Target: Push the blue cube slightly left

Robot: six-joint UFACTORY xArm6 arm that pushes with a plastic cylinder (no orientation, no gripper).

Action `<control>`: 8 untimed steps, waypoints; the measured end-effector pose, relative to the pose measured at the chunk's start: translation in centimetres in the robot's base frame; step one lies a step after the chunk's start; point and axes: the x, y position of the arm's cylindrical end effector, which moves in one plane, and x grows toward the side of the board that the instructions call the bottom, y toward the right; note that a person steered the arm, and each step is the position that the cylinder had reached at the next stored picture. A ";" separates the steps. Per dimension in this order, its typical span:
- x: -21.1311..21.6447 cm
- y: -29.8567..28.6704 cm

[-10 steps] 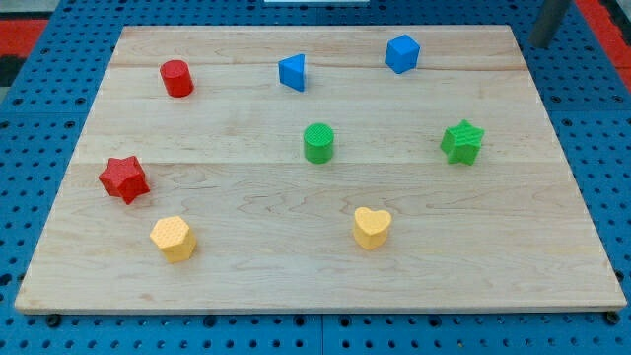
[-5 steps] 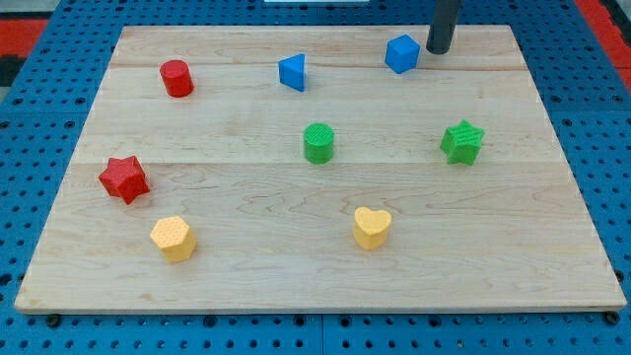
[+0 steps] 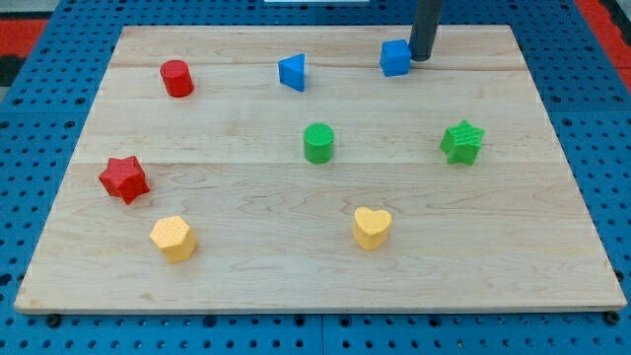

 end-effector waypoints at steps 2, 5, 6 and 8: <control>0.0 -0.5; 0.0 -4.3; 0.0 -5.7; 0.2 -6.7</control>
